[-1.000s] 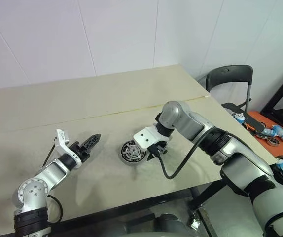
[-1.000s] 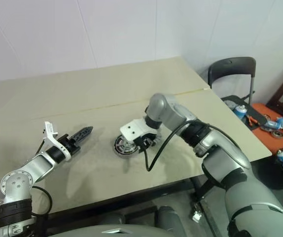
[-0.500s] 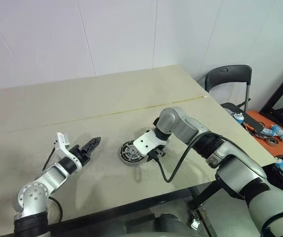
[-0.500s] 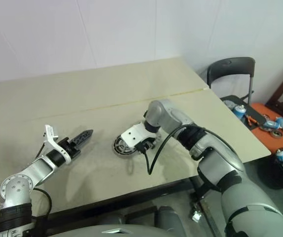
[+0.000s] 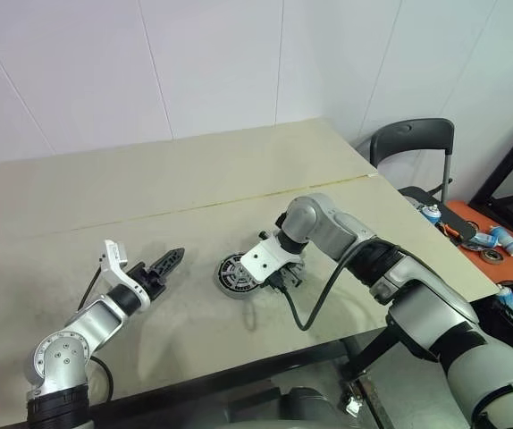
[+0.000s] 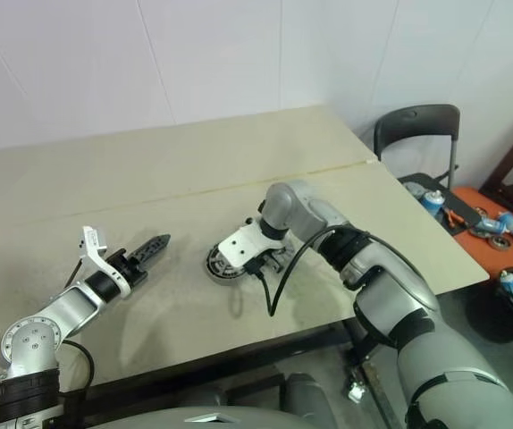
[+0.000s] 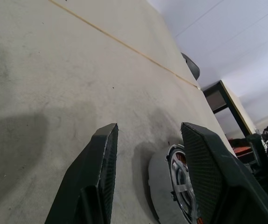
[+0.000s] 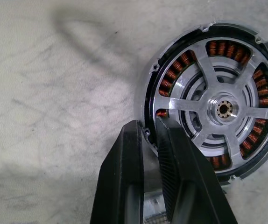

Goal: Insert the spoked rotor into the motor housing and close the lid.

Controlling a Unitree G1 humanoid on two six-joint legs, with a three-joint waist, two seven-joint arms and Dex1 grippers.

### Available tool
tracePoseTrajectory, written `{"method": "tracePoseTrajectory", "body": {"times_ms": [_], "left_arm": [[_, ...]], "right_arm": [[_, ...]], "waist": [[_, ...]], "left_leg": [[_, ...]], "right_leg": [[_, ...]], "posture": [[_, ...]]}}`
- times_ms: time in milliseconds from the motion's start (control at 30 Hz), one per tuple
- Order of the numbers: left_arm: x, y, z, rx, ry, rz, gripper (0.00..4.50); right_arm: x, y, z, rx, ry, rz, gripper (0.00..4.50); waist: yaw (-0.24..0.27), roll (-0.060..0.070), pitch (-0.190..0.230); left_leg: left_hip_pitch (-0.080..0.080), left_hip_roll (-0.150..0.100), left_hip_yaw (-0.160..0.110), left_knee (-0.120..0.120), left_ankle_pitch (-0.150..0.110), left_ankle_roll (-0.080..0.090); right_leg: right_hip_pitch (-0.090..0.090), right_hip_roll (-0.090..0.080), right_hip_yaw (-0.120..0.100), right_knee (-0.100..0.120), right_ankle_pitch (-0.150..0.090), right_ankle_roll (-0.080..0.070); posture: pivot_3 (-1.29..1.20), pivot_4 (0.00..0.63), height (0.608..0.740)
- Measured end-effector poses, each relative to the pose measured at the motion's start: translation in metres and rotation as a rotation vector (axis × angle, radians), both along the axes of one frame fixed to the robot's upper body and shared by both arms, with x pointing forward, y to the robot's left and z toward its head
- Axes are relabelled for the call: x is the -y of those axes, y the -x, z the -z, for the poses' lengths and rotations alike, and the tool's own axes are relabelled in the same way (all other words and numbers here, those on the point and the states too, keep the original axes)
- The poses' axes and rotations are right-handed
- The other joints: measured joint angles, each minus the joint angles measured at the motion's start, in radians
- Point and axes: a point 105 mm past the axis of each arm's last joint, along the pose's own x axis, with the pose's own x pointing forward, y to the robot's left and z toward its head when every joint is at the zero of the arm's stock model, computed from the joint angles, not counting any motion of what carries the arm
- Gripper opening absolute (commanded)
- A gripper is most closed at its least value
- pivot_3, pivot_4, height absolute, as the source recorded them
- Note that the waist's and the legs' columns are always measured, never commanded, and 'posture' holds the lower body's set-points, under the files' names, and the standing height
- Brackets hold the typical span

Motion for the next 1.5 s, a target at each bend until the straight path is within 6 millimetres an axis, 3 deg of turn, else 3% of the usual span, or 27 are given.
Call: {"method": "tracePoseTrajectory", "body": {"times_ms": [400,533,700,833,933,1033,1200,1367,1500], "left_arm": [[0.000,-0.002,-0.002,0.007,0.001,0.002,2.28],[0.001,-0.002,-0.001,0.005,0.002,0.003,2.28],[0.000,-0.002,-0.001,0.003,0.003,0.002,2.28],[-0.001,0.001,0.002,-0.007,0.002,-0.001,2.28],[-0.001,0.003,0.005,-0.015,0.002,-0.004,2.28],[-0.002,0.004,0.005,-0.016,0.001,-0.005,2.28],[-0.001,0.003,0.004,-0.011,0.003,-0.001,2.28],[0.001,0.000,-0.001,0.004,0.001,0.010,2.28],[0.003,-0.003,-0.012,0.034,0.020,0.058,2.28]], "right_arm": [[0.000,0.002,-0.004,-0.176,0.071,0.231,0.53],[-0.014,0.002,-0.003,-0.206,0.060,0.275,0.53],[-0.025,-0.006,0.001,-0.193,0.041,0.328,0.53],[-0.027,-0.007,0.002,-0.133,0.011,0.267,0.53],[-0.023,-0.007,0.001,-0.101,0.001,0.215,1.11],[-0.015,-0.005,0.000,-0.102,0.009,0.204,2.06],[-0.013,-0.003,-0.003,-0.116,-0.020,0.211,2.06],[-0.002,0.000,-0.031,-0.186,-0.138,0.282,2.06],[0.009,0.000,-0.067,-0.291,-0.377,0.428,2.06]], "waist": [[0.005,0.001,0.000],[-0.005,0.000,0.000],[-0.016,0.000,0.000],[-0.030,0.001,0.001],[-0.028,0.001,0.001],[-0.026,0.001,0.001],[-0.026,0.001,0.001],[-0.020,0.001,0.001],[-0.015,0.000,0.001]], "left_leg": [[-0.003,0.000,-0.002,0.000,0.001,-0.002],[-0.004,0.001,-0.001,-0.002,0.001,-0.001],[0.001,0.006,-0.001,-0.001,0.002,-0.004],[0.002,0.009,-0.001,0.000,0.004,-0.008],[0.001,0.009,-0.002,0.000,0.005,-0.008],[-0.001,0.008,-0.002,-0.001,0.004,-0.008],[-0.002,0.008,-0.002,-0.002,0.003,-0.008],[-0.004,0.008,-0.003,-0.002,0.003,-0.008],[-0.004,0.008,-0.003,-0.002,0.003,-0.008]], "right_leg": [[-0.003,0.000,-0.002,-0.001,0.002,-0.003],[-0.004,0.001,-0.001,-0.001,0.003,-0.005],[0.000,0.006,-0.001,0.000,0.001,-0.006],[0.001,0.010,-0.001,0.001,0.001,-0.008],[0.001,0.011,-0.002,0.000,0.002,-0.008],[-0.001,0.010,-0.001,-0.001,0.003,-0.006],[-0.003,0.009,-0.001,-0.001,0.004,-0.005],[-0.004,0.009,-0.001,-0.003,0.004,-0.005],[-0.004,0.008,-0.001,-0.003,0.003,-0.005]], "posture": [[0.00,0.000,0.740],[0.00,0.000,0.740],[0.00,0.000,0.740],[0.00,0.000,0.740],[0.00,0.000,0.740],[0.00,0.000,0.740],[0.00,0.000,0.740],[0.00,0.000,0.740],[0.00,0.000,0.740]]}}
